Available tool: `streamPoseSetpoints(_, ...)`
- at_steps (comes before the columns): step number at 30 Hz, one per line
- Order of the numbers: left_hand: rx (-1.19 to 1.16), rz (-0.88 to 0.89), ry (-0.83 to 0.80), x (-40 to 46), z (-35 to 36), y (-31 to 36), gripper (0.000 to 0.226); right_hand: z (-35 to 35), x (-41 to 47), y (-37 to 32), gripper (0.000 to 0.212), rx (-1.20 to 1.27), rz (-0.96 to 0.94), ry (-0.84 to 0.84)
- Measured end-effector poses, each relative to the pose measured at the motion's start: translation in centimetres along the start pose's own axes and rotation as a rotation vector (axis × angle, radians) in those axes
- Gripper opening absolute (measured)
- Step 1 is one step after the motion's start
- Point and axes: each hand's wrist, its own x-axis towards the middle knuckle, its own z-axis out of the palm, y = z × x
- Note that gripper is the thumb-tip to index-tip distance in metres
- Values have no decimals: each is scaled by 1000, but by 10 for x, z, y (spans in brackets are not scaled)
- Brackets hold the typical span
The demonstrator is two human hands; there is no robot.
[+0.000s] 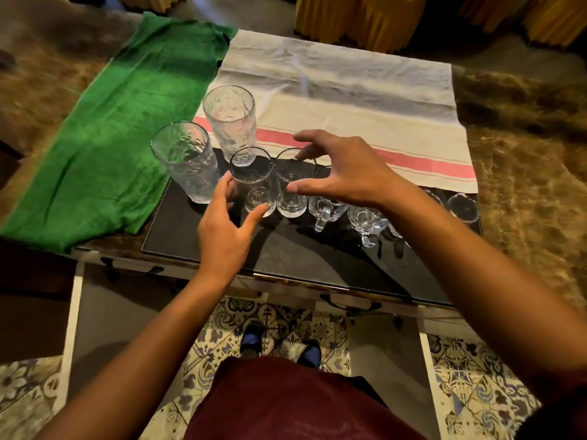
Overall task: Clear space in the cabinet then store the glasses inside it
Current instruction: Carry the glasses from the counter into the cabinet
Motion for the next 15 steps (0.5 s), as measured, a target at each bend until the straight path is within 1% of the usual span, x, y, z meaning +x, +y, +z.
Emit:
streamPoseSetpoints(3,-15,54,-8,9,4,0,63,3,2,0,75,4,-26,40)
streamPoseSetpoints(7,-43,84,-42,18,1,-10,64,8,3,-2,72,-28,-9,94)
streamPoseSetpoints(10,-49,87,-77,18,-3,-11,63,6,0,-5,72,0,1,48)
streamPoseSetpoints(12,-21,112,-81,14,-9,-11,58,1,-1,-8,75,41,20,21)
streamPoseSetpoints(15,36,140,-71,6,-28,-17,45,-8,6,-13,70,70,37,130)
